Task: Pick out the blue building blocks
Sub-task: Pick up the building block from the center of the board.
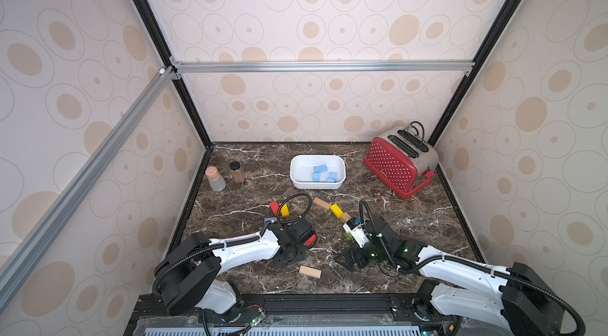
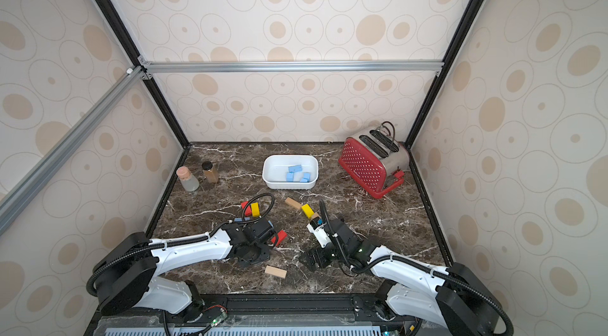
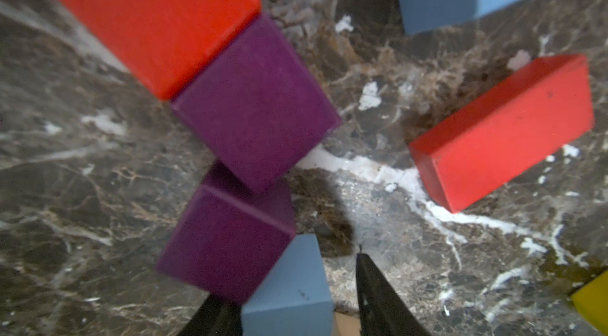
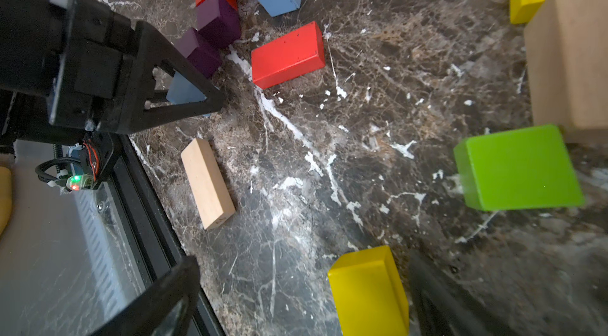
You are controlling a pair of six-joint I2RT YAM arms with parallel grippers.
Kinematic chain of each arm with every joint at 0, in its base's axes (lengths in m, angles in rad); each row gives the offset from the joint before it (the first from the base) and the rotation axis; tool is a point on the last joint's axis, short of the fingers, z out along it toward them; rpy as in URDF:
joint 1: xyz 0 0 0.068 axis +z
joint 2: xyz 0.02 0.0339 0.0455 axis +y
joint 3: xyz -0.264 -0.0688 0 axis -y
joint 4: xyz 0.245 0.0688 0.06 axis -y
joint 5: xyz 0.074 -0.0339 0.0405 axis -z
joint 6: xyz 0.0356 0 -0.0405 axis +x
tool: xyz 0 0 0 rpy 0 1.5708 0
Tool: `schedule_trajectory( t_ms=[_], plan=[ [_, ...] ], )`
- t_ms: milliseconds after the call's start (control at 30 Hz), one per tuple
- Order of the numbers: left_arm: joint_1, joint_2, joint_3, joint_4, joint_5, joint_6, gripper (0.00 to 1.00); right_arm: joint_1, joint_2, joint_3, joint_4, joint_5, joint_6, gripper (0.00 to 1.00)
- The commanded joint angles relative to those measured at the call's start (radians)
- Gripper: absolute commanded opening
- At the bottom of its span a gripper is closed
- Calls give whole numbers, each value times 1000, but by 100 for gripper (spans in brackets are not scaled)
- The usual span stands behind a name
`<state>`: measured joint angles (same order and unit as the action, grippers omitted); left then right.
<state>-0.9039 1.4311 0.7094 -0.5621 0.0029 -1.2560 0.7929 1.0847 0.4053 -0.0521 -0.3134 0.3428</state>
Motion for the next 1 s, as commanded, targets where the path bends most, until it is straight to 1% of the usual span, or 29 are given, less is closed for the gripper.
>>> schedule_trajectory(
  t_ms=[0, 367, 567, 800, 967],
  plan=[
    [7, 5, 31, -51, 5, 19, 53, 8, 5, 4, 11, -3, -8, 100],
    [5, 19, 80, -148, -3, 60, 50, 9, 13, 4, 18, 2, -4, 100],
    [6, 39, 81, -137, 3, 61, 46, 9, 26, 6, 21, 2, -4, 100],
    [6, 46, 79, -130, 17, 60, 46, 9, 25, 3, 26, 11, -4, 100],
    [5, 49, 76, -129, 14, 60, 42, 9, 33, 7, 26, 15, -7, 100]
  ],
)
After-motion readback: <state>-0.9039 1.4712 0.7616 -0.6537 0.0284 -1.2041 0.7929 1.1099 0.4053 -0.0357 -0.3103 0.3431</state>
